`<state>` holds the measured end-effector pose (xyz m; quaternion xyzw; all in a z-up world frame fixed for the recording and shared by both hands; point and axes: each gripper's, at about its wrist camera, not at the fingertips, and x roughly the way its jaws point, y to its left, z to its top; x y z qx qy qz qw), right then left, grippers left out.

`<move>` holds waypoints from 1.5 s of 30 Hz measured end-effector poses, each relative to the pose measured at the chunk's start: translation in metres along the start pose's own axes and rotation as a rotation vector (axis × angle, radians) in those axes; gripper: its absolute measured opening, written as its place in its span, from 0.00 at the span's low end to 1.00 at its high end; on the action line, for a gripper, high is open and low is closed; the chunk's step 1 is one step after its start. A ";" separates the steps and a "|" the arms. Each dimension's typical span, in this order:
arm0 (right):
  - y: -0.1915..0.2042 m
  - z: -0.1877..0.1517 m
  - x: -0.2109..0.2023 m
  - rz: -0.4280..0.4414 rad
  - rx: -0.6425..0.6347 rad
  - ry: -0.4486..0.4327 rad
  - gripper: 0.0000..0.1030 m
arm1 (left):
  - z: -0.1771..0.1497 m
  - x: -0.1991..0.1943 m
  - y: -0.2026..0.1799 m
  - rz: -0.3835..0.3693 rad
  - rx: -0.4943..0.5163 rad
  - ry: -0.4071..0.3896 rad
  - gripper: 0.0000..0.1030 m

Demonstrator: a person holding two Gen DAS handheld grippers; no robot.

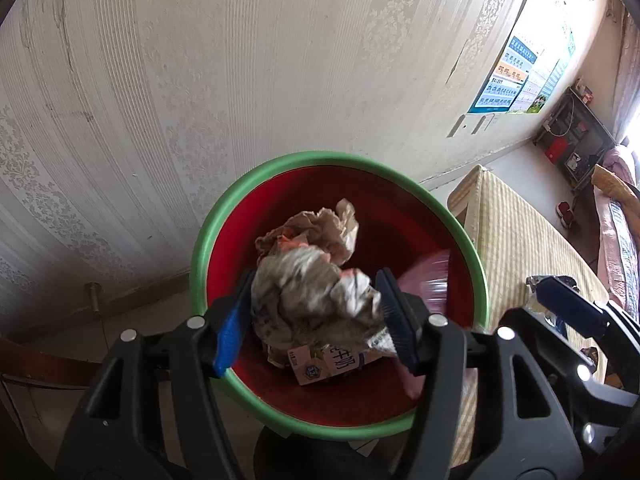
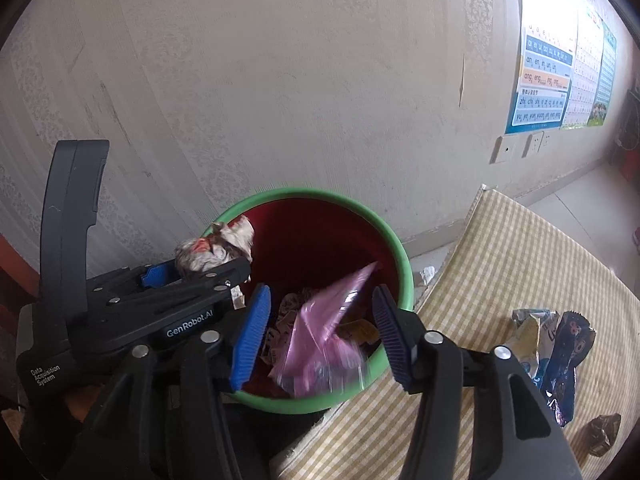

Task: Collect trash
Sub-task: 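Open both tools over the red bin to drop the wrapper and paper, then grasp the brown carton with the right tool while the left tool grasps the yellow wrapper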

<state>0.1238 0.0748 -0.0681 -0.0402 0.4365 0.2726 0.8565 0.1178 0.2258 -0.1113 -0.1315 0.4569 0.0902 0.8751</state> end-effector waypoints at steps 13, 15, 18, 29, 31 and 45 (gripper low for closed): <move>-0.050 -0.043 -0.053 -0.065 0.127 -0.032 0.58 | -0.012 -0.017 -0.013 -0.001 0.043 -0.023 0.68; -0.073 -0.060 -0.070 -0.114 0.170 -0.039 0.58 | -0.019 -0.026 -0.026 -0.025 0.061 -0.036 0.68; -0.118 -0.087 -0.097 -0.211 0.254 -0.050 0.59 | -0.033 -0.037 -0.049 -0.066 0.095 -0.044 0.68; -0.253 -0.152 -0.109 -0.447 0.505 0.029 0.68 | -0.089 -0.061 -0.143 -0.202 0.239 0.002 0.68; -0.263 -0.157 -0.100 -0.444 0.513 0.055 0.68 | -0.095 -0.064 -0.155 -0.214 0.263 0.005 0.68; -0.259 -0.202 -0.160 -0.347 0.613 -0.084 0.52 | -0.121 -0.055 -0.255 -0.338 0.469 0.066 0.68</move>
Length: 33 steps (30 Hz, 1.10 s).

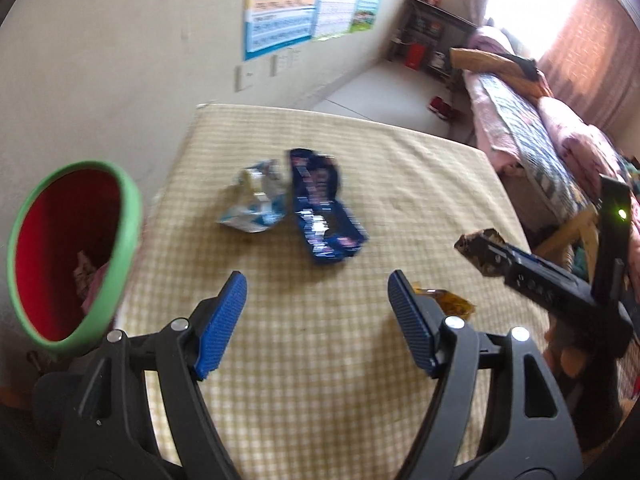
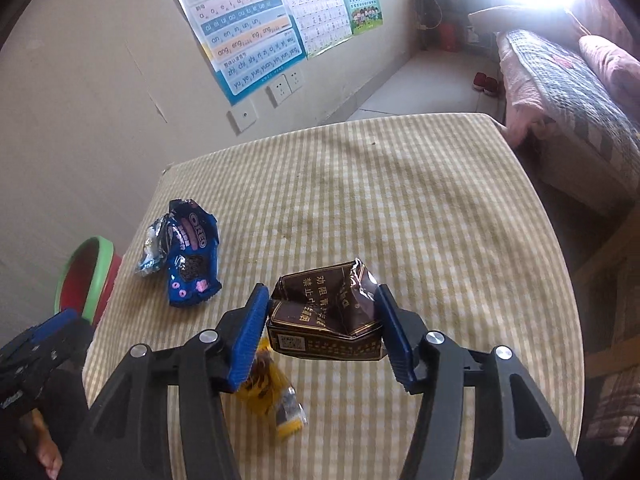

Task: Collect trash
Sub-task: 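Grasp the brown carton with the right tool while the left tool grasps the yellow wrapper, then carry the brown carton and yellow wrapper over the red bin with both tools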

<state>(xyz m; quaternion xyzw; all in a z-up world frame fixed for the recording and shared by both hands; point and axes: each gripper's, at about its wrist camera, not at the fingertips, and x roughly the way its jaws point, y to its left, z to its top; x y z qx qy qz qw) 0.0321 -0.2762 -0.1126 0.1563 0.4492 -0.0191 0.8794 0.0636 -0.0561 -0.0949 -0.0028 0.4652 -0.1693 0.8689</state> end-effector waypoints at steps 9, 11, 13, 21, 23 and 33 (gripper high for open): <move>-0.048 -0.034 -0.024 -0.053 0.110 0.002 0.52 | -0.022 0.050 -0.079 -0.151 0.109 0.145 0.68; -0.051 -0.034 -0.024 -0.046 0.115 -0.003 0.52 | -0.022 0.060 -0.085 -0.153 0.109 0.169 0.68; -0.050 -0.033 -0.023 -0.036 0.115 -0.006 0.52 | -0.023 0.069 -0.089 -0.149 0.110 0.195 0.68; -0.053 -0.035 -0.020 -0.028 0.127 -0.003 0.52 | -0.028 0.096 -0.085 -0.118 0.095 0.270 0.36; -0.053 -0.035 -0.020 -0.029 0.126 -0.006 0.52 | -0.028 0.092 -0.082 -0.111 0.095 0.255 0.24; -0.035 -0.034 -0.026 -0.016 0.080 -0.013 0.52 | -0.021 0.044 -0.045 -0.065 0.000 0.137 0.24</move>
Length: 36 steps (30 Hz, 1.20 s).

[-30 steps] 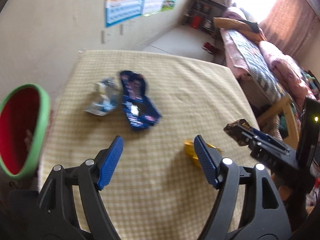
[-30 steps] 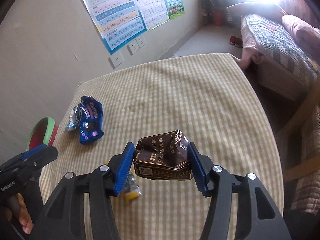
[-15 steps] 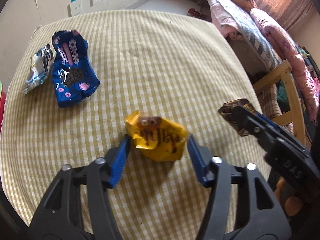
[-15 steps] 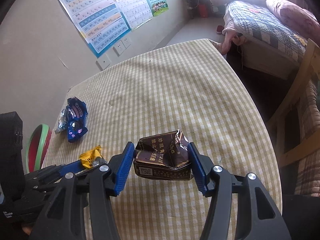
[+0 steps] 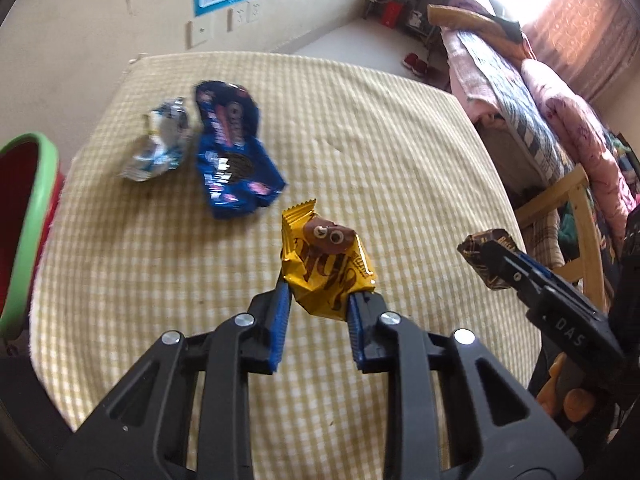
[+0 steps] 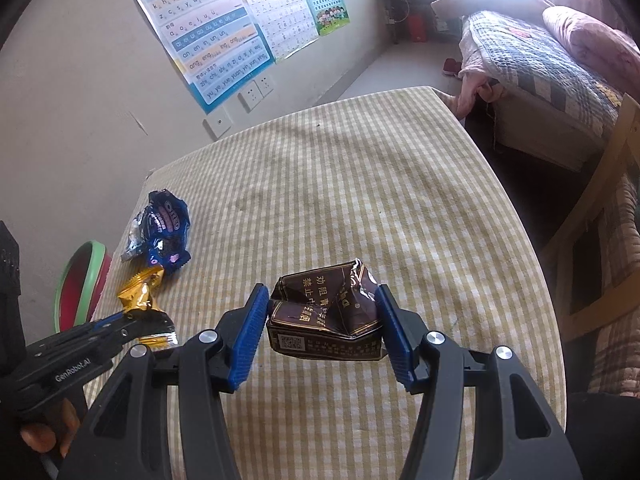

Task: Collect trash
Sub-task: 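Carry the brown carton and yellow wrapper over the red bin with both tools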

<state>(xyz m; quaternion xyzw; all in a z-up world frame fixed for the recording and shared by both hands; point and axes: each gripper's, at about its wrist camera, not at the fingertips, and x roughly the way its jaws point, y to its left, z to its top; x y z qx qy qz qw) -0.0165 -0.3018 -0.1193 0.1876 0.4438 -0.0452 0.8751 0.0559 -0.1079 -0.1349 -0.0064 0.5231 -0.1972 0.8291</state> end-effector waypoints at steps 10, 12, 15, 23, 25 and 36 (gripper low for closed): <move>0.041 -0.002 -0.014 0.058 -0.076 -0.010 0.52 | -0.002 -0.055 0.037 0.101 -0.041 -0.117 0.24; 0.050 -0.004 -0.016 0.069 -0.095 -0.008 0.52 | -0.002 -0.061 0.041 0.123 -0.039 -0.140 0.24; 0.063 -0.006 -0.020 0.085 -0.122 -0.009 0.52 | 0.000 -0.069 0.047 0.136 -0.050 -0.163 0.24; 0.104 -0.010 -0.026 0.134 -0.202 -0.003 0.52 | -0.001 -0.090 0.068 0.156 -0.093 -0.218 0.24; 0.114 -0.010 -0.028 0.145 -0.223 -0.004 0.52 | -0.001 -0.093 0.072 0.161 -0.101 -0.226 0.24; 0.157 -0.006 -0.031 0.187 -0.301 -0.015 0.52 | -0.006 -0.107 0.110 0.198 -0.184 -0.262 0.24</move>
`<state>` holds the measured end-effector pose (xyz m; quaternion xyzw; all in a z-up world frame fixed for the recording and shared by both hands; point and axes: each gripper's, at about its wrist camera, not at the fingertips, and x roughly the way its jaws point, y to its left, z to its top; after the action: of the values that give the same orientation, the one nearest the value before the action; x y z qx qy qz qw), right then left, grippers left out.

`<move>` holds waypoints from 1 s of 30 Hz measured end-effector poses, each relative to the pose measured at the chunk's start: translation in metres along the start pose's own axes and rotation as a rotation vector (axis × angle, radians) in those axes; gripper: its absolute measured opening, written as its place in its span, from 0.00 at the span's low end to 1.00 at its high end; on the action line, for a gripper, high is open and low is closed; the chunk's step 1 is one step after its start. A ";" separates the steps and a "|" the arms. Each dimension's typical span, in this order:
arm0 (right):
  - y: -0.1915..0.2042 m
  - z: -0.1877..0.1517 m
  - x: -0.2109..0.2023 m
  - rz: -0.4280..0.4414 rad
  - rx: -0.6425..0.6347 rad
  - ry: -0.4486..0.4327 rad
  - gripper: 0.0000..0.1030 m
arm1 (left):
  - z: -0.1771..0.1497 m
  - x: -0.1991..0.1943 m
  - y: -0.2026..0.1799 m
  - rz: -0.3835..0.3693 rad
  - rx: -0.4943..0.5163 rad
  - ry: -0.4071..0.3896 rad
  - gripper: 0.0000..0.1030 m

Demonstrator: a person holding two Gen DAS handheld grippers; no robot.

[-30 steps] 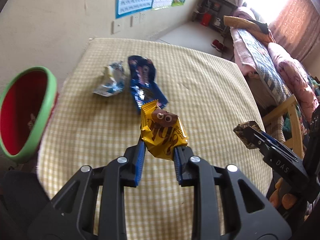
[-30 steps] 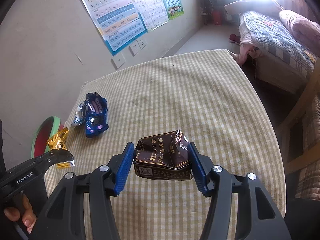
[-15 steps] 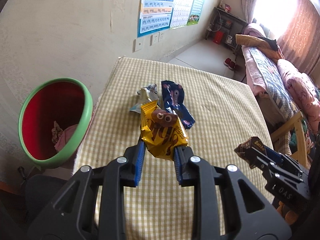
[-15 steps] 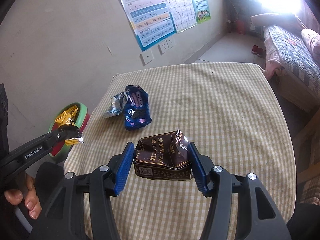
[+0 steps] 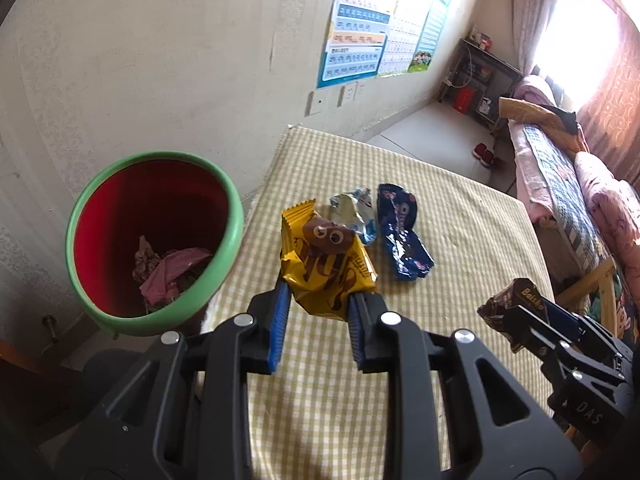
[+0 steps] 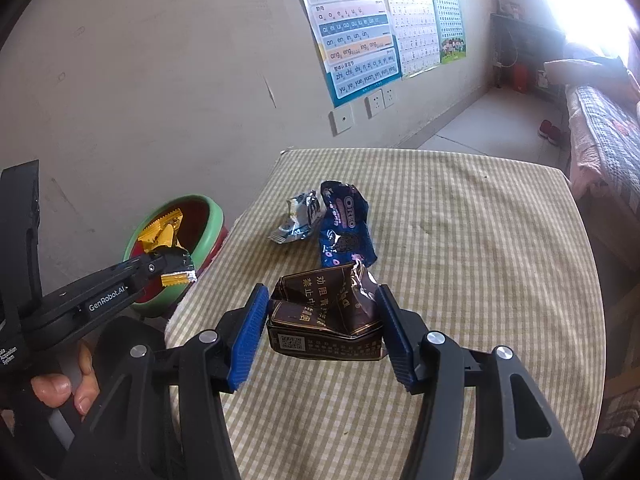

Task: Collect trash
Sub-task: 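Carry the brown carton and yellow wrapper over the red bin with both tools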

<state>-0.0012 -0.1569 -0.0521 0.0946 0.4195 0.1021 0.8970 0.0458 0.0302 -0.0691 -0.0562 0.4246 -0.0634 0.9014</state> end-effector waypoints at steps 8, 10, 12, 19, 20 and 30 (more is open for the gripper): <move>0.025 0.014 0.006 0.028 -0.048 -0.007 0.52 | 0.006 -0.009 0.028 0.033 -0.054 -0.028 0.24; 0.032 0.018 0.009 0.036 -0.062 -0.007 0.52 | 0.007 -0.010 0.036 0.040 -0.068 -0.036 0.24; 0.039 0.021 0.012 0.046 -0.075 -0.006 0.52 | 0.009 -0.012 0.043 0.046 -0.082 -0.042 0.24; 0.067 0.043 0.025 0.080 -0.113 -0.012 0.52 | 0.014 -0.011 0.072 0.078 -0.131 -0.048 0.24; 0.070 0.045 0.026 0.084 -0.120 -0.014 0.52 | 0.015 -0.012 0.077 0.082 -0.140 -0.050 0.24; 0.119 0.071 0.057 0.137 -0.197 -0.001 0.52 | 0.034 -0.015 0.132 0.136 -0.222 -0.089 0.25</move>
<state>0.0773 -0.0331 -0.0188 0.0345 0.3993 0.2039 0.8932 0.0712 0.1644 -0.0567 -0.1295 0.3916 0.0477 0.9097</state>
